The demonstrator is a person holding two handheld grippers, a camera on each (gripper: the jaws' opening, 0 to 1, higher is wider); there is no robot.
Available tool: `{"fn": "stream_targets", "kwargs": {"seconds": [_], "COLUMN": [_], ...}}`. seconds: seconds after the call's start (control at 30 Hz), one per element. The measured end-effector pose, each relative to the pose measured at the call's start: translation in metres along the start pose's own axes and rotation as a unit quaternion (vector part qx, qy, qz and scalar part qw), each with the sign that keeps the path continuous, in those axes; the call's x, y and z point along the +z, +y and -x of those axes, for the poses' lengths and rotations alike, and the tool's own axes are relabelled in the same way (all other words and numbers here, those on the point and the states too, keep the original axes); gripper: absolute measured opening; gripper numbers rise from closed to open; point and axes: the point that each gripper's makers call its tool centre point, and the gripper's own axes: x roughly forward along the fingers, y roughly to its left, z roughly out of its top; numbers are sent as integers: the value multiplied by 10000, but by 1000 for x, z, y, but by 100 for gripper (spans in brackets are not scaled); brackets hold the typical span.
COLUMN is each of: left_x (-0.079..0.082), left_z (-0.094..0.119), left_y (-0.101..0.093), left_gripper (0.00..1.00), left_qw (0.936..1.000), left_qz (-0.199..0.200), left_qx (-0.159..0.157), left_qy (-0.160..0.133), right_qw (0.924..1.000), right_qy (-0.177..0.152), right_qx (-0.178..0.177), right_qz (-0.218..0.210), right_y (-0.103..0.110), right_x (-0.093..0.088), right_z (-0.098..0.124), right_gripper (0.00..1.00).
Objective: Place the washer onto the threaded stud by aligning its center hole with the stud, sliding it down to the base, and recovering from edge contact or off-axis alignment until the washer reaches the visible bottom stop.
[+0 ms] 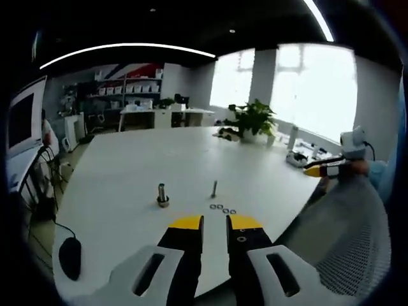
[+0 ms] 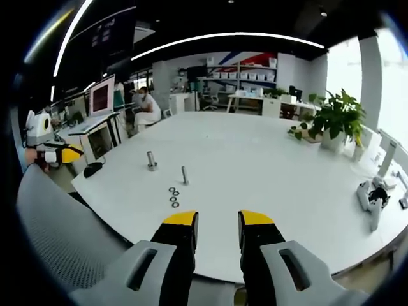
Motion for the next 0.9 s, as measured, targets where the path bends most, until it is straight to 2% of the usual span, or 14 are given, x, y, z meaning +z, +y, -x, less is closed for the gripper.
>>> {"fn": "stream_targets", "kwargs": {"seconds": [0.2,0.3,0.67,0.9], "left_x": [-2,-4,-12,-10], "left_z": [-2,-3,-6,-5], "left_y": [-2,-3,-2,-1], "left_gripper": [11,11,11,11], "left_qw": [9996,9996,9994,9995], "left_qz": [-275,-255,-120,-184], "left_qx": [-18,-57,-147,-112], "left_qy": [84,126,291,234], "right_qw": [10000,9999,9999,9998], "right_qy": [-3,95,133,195], "right_qx": [5,-35,-18,53], "right_qz": [16,-22,4,44], "right_y": [0,-1,0,2], "right_x": [0,-3,-4,-5], "right_z": [0,-1,-2,-3], "right_gripper": [27,27,27,27]}}
